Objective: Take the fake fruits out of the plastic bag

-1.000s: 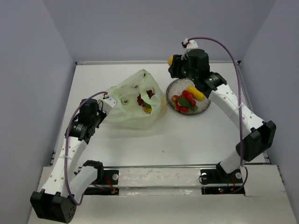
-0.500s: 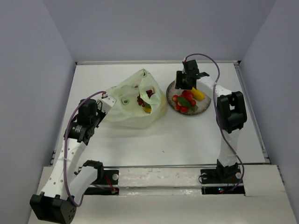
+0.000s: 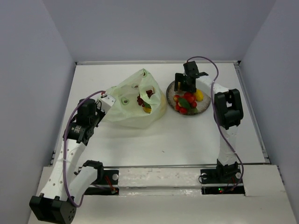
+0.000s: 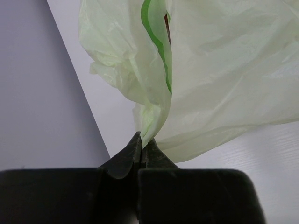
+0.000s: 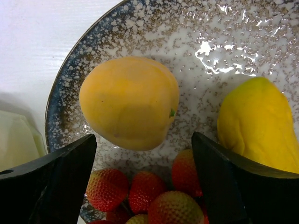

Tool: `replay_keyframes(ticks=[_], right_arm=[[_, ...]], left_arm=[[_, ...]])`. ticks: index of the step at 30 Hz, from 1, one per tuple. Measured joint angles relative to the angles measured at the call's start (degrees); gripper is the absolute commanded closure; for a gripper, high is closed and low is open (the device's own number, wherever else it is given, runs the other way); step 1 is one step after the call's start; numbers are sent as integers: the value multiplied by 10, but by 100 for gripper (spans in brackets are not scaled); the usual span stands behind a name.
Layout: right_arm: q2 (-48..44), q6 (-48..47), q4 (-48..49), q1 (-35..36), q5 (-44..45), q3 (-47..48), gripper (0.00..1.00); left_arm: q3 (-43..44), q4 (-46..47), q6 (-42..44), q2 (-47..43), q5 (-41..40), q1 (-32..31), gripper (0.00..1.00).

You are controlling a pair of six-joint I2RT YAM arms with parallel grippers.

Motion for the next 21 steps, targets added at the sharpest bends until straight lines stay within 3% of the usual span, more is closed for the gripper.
replay_keyframes(ticks=[9,13,18,20,21], right_arm=[[-30,-7,-39,2,19,2,9],[-87,-24,-78,37,62,67,9],[-164,-55,-39,211,85,203,13],[-185,-52,-12,286,49,216,20],[-189,-49,-4,317,31,217,30]], left_arm=[[1,0,1,0,1,0,96],[9,0,-2,-1,11,0,95],[13,0,-5,-14,51,0,94],[13,0,-7,-19,63,0,94],[13,0,-8,-21,66,0,94]])
